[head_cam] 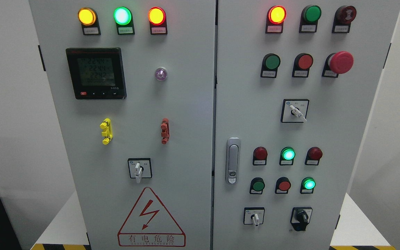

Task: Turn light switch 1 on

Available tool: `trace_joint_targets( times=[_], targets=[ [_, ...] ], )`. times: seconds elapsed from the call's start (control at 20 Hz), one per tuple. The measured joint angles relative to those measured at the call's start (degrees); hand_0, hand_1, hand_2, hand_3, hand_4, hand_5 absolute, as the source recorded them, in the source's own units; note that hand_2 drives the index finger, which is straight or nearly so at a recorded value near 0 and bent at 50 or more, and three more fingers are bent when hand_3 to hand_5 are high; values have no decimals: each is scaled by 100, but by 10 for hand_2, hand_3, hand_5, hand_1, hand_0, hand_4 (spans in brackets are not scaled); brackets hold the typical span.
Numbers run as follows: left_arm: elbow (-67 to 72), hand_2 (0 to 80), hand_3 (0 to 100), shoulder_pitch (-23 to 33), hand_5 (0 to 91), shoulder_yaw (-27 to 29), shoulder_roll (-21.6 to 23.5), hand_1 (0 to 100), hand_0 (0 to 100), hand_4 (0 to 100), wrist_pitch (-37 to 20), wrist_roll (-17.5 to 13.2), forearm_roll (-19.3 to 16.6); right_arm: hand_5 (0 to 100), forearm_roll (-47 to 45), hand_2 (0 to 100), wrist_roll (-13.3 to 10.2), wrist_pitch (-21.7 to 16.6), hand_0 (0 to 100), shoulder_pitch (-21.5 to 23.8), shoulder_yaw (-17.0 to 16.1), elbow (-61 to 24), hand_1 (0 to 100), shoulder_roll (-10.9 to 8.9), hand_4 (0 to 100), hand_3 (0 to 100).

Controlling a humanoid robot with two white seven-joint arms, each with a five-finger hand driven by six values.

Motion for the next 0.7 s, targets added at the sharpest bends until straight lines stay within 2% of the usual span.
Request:
trace_joint_targets(
  times=[0.35,0.7],
  targets=[
    [-97,0,0,38,0,5,-2,99,352,0,-14,-7,1,0,1,0,2,0,54,0,0,1,0,0,0,0],
    [-642,0,1,385,0,2,-3,102,341,16,12,123,-38,0,0,0,4,0,55,0,0,0,0,0,0,0]
  ],
)
